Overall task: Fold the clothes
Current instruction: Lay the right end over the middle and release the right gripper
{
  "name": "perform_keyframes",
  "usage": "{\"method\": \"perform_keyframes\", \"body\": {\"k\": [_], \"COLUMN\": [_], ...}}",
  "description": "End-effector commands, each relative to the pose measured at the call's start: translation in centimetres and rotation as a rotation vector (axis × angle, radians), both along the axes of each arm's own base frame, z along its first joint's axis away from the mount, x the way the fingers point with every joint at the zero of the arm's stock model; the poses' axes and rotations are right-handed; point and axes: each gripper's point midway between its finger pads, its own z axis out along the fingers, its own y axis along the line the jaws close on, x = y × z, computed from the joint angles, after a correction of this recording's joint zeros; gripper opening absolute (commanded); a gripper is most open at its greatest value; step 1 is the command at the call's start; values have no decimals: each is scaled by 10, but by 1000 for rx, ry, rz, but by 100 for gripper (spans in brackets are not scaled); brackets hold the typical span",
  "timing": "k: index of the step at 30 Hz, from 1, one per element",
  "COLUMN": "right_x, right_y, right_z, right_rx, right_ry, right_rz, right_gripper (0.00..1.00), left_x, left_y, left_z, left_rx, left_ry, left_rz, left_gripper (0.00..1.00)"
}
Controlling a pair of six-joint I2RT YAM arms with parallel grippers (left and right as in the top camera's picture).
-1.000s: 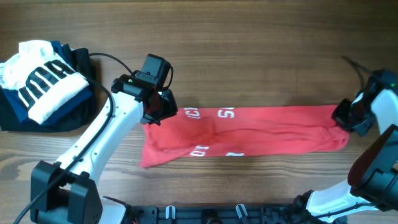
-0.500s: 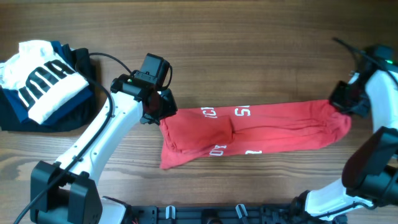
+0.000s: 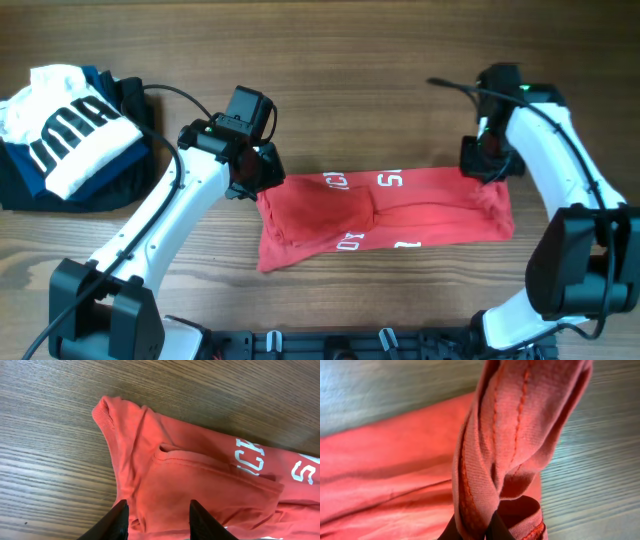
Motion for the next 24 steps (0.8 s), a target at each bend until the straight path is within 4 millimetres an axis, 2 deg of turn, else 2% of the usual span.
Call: {"method": "perform_keyframes", "body": {"k": [1, 11, 19, 24], "right_x": [-14, -22, -32, -30], "right_y": [16, 55, 72, 88], "right_z": [-11, -27, -38, -40], "right_rx": [-26, 51, 58, 112], "right_ry": [58, 64, 78, 66], "right_rz": [84, 149, 210, 236], "right_gripper": [4, 5, 6, 13], "left_x": [1, 1, 1, 1], "left_y": [4, 4, 4, 4], "left_z": [1, 1, 1, 1], "left_rx": [12, 12, 12, 13], "left_ry": [-12, -12, -13, -12], "left_rz": [-6, -6, -6, -6], "left_gripper": [39, 40, 40, 40]}}
